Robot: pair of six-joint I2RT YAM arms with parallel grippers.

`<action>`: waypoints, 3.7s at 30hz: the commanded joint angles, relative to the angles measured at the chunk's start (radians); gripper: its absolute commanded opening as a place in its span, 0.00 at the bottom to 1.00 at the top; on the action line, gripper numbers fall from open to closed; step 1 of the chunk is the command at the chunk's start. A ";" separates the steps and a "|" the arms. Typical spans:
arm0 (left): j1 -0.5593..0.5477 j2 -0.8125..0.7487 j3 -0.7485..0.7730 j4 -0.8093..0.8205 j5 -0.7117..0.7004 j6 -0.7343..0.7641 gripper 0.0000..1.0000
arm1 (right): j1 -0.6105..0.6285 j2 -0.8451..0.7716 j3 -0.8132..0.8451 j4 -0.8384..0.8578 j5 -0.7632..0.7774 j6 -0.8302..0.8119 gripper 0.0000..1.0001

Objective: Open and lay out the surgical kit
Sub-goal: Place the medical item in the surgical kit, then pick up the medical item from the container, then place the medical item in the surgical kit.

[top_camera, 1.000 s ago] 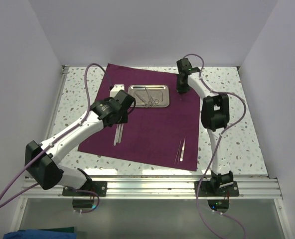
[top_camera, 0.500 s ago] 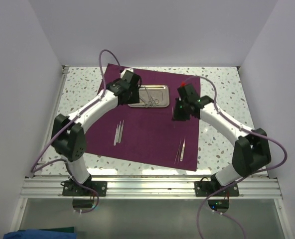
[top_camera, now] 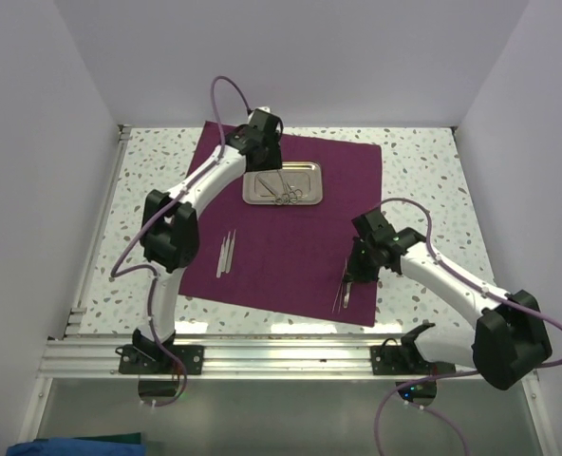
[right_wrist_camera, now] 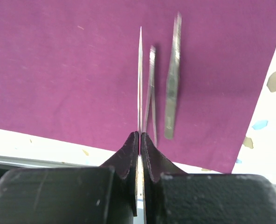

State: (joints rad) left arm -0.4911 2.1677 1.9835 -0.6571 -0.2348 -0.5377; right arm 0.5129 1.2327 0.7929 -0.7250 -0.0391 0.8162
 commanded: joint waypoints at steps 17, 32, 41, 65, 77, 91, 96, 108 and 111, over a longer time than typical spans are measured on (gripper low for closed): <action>0.002 0.060 0.074 0.033 0.072 0.019 0.56 | 0.010 0.045 0.006 -0.004 -0.005 0.018 0.38; 0.002 0.178 0.159 -0.013 -0.038 -0.056 0.52 | 0.009 -0.098 0.350 -0.355 0.258 -0.112 0.89; 0.000 0.190 0.072 -0.052 -0.072 -0.229 0.52 | 0.006 -0.141 0.391 -0.447 0.358 -0.181 0.98; -0.030 0.365 0.132 -0.182 -0.064 -0.185 0.20 | -0.004 -0.145 0.358 -0.447 0.344 -0.203 0.98; -0.032 0.314 0.144 -0.122 -0.078 -0.107 0.00 | -0.008 -0.150 0.348 -0.441 0.349 -0.209 0.98; -0.032 0.109 0.219 -0.019 0.011 0.019 0.00 | -0.007 -0.165 0.345 -0.393 0.380 -0.210 0.98; -0.044 -0.046 0.051 0.000 0.000 0.030 0.00 | -0.008 -0.170 0.338 -0.366 0.366 -0.206 0.98; -0.187 -0.351 -0.388 0.091 -0.031 -0.048 0.00 | -0.010 -0.157 0.315 -0.321 0.338 -0.239 0.98; -0.220 -0.405 -0.491 0.117 -0.043 -0.080 0.00 | -0.010 -0.154 0.318 -0.320 0.332 -0.252 0.98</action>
State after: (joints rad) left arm -0.6941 1.8393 1.5593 -0.6044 -0.2638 -0.5667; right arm 0.5091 1.0740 1.1038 -1.0744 0.2970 0.5892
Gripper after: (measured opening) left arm 0.024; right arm 0.985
